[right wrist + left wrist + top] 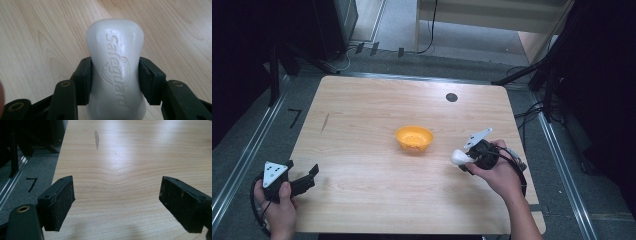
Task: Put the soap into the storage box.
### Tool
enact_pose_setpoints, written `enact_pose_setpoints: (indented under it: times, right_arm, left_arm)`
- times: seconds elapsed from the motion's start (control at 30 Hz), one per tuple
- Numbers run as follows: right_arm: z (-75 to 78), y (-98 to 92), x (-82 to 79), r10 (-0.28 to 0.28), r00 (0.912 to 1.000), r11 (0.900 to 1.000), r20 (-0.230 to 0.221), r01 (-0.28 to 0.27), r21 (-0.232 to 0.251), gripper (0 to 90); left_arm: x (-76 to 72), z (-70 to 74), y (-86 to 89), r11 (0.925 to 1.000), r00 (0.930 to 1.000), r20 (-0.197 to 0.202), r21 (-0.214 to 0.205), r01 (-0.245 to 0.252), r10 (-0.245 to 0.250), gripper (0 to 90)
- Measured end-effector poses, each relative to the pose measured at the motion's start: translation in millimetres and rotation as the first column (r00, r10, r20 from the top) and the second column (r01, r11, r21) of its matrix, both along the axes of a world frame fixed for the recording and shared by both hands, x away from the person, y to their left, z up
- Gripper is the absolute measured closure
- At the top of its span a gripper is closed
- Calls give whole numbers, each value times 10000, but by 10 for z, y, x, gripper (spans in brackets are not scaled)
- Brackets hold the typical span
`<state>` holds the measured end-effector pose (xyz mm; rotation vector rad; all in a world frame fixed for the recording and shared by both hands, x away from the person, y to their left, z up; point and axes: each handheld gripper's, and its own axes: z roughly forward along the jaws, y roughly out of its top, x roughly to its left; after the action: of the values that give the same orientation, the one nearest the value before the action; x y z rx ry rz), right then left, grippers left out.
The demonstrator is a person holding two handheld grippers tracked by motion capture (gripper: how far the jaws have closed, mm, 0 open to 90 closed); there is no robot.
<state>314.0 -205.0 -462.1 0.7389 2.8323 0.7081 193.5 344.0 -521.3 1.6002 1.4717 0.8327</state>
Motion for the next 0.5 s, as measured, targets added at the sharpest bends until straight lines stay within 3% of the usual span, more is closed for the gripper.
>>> enact_pose_setpoints:
  times: [0.2,0.5]
  right_arm:
    - [11,119,83,368,9993,9993,21,-368,-59,510]
    - [43,222,160,422,9991,9991,98,-422,40,510]
  left_arm:
    - [0,-1,1,10000,10000,25,-44,-33,33,134]
    - [0,-2,3,10000,10000,32,-65,-43,43,134]
